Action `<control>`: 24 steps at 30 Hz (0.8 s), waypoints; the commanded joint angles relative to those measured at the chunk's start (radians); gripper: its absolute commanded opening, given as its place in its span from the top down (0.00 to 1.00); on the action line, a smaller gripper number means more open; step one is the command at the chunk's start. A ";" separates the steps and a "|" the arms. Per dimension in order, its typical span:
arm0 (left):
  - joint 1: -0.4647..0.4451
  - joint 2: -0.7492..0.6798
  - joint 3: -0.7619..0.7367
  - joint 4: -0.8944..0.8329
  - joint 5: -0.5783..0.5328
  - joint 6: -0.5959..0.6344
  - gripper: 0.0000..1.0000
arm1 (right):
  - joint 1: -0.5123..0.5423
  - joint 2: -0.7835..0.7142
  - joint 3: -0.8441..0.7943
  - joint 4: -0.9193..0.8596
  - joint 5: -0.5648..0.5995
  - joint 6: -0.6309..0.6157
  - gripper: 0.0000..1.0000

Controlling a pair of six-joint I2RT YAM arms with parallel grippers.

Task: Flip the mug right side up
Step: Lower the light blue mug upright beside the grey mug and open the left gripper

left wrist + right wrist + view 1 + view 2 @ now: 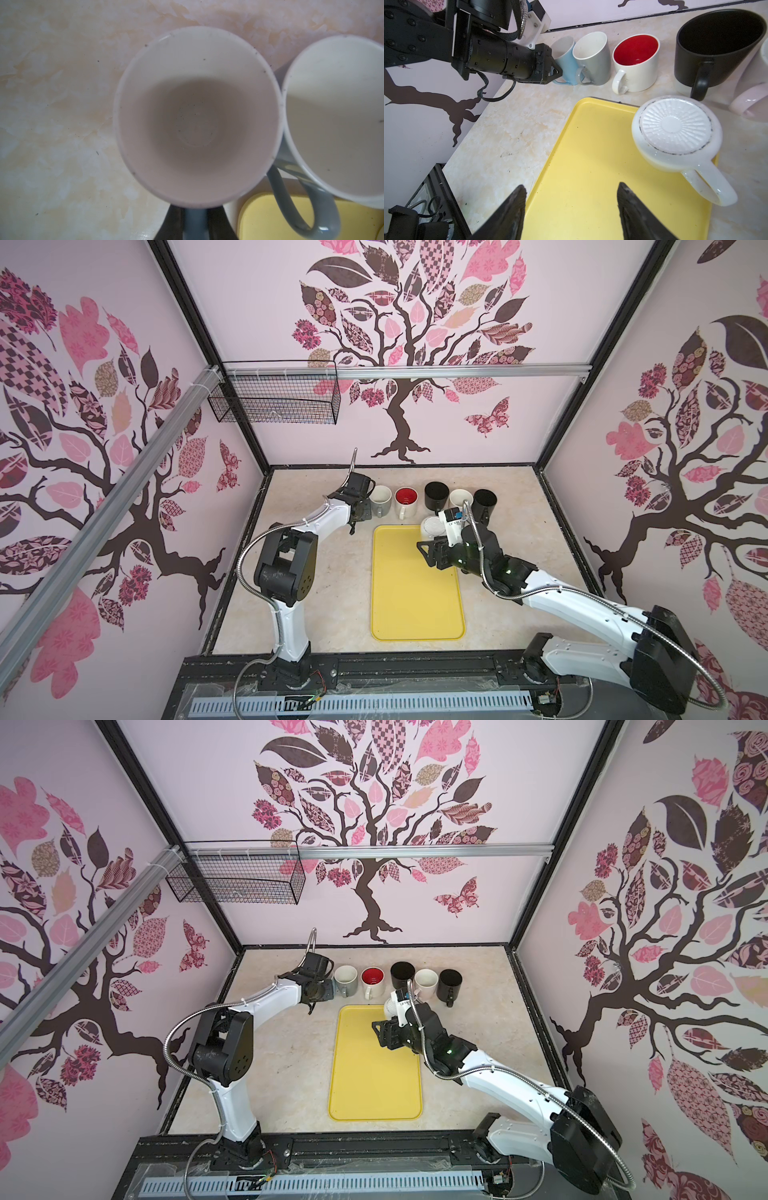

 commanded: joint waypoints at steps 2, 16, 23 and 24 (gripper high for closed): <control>0.004 -0.020 0.065 0.052 -0.014 0.000 0.98 | -0.003 0.014 0.011 0.001 -0.006 -0.012 0.28; 0.004 -0.063 0.028 0.066 -0.016 0.000 0.73 | -0.003 -0.009 0.010 -0.007 -0.001 -0.016 0.25; 0.004 -0.085 0.011 0.066 -0.014 0.000 0.62 | -0.004 -0.016 0.011 -0.014 0.010 -0.022 0.24; 0.004 -0.092 0.008 0.065 -0.015 0.000 0.62 | -0.004 -0.016 0.011 -0.015 0.012 -0.023 0.23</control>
